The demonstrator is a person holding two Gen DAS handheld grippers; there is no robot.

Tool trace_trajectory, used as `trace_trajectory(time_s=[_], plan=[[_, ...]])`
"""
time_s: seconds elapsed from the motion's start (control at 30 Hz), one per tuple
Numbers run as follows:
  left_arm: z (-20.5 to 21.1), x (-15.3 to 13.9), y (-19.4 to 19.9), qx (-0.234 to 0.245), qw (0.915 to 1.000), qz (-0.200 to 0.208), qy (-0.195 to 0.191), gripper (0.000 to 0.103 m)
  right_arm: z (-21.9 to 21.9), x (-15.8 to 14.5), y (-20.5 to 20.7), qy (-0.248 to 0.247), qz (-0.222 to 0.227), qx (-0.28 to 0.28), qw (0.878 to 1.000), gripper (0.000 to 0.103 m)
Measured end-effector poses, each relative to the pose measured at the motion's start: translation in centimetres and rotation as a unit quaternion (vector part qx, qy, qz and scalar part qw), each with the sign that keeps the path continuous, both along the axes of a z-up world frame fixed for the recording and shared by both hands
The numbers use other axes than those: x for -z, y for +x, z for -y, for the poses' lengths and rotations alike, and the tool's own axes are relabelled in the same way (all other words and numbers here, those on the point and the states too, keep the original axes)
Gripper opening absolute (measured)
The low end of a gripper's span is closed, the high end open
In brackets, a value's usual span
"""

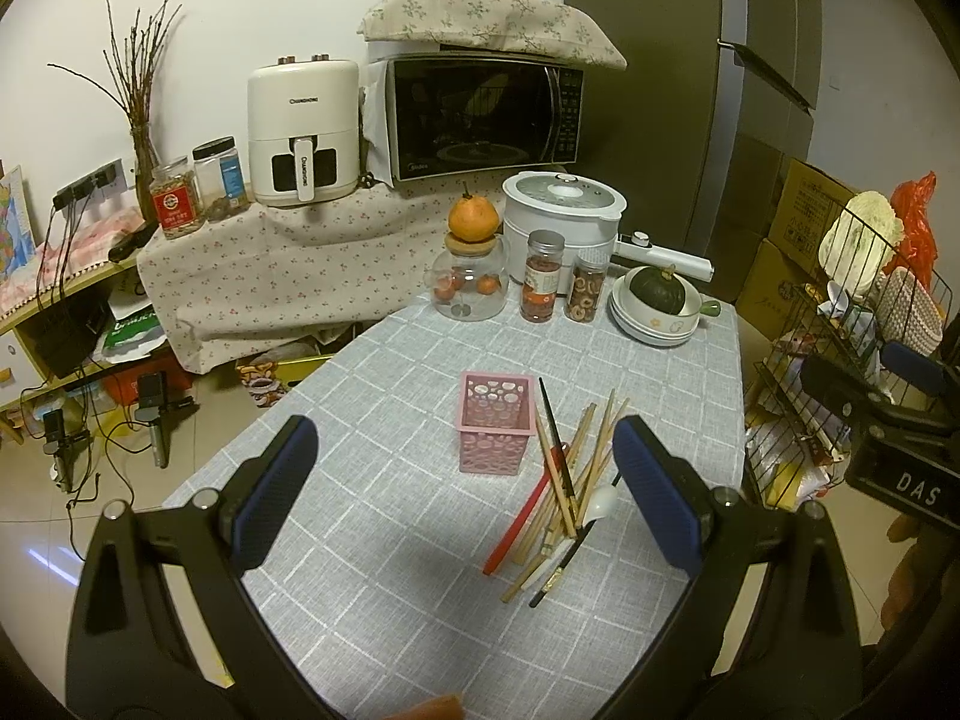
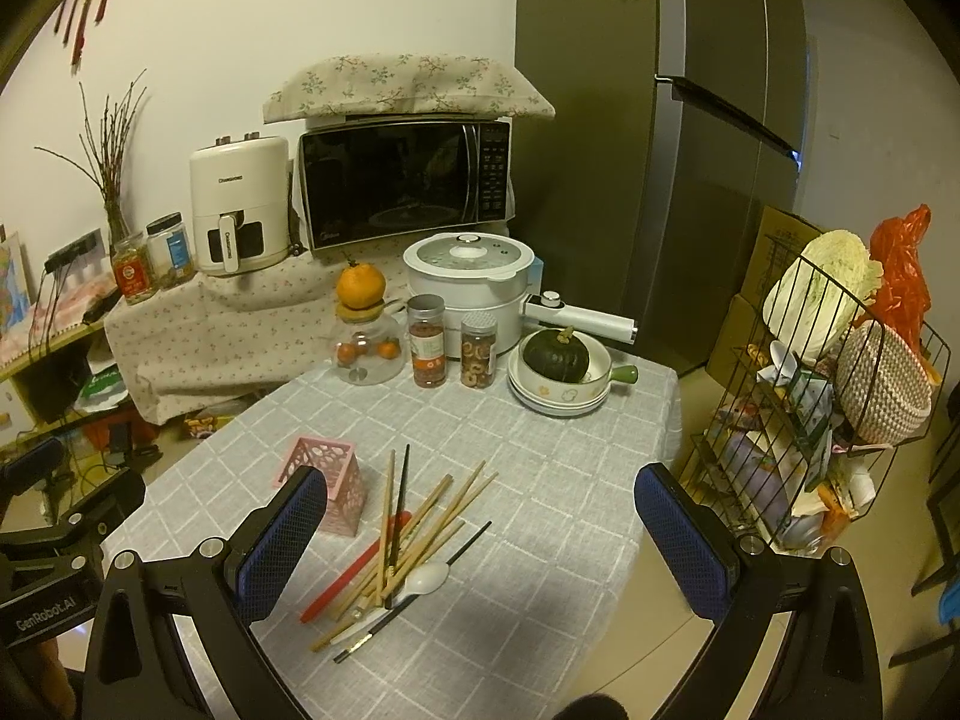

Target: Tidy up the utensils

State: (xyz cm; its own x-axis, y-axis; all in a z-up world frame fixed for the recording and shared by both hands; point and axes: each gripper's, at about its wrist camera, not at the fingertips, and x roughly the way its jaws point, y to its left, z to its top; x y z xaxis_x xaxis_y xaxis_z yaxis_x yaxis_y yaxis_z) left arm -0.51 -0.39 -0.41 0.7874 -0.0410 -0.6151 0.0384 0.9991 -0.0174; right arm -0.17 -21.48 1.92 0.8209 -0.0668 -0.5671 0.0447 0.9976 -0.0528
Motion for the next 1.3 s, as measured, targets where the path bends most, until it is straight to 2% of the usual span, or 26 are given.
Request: trace_trajectory(time_s=[1.3], plan=[[0.16,-0.54,-0.18,0.0,1.0,0.004,-0.001,0.099,-0.23,0.35,0.02,0.001,-0.002,-0.002,1.0,0.103]])
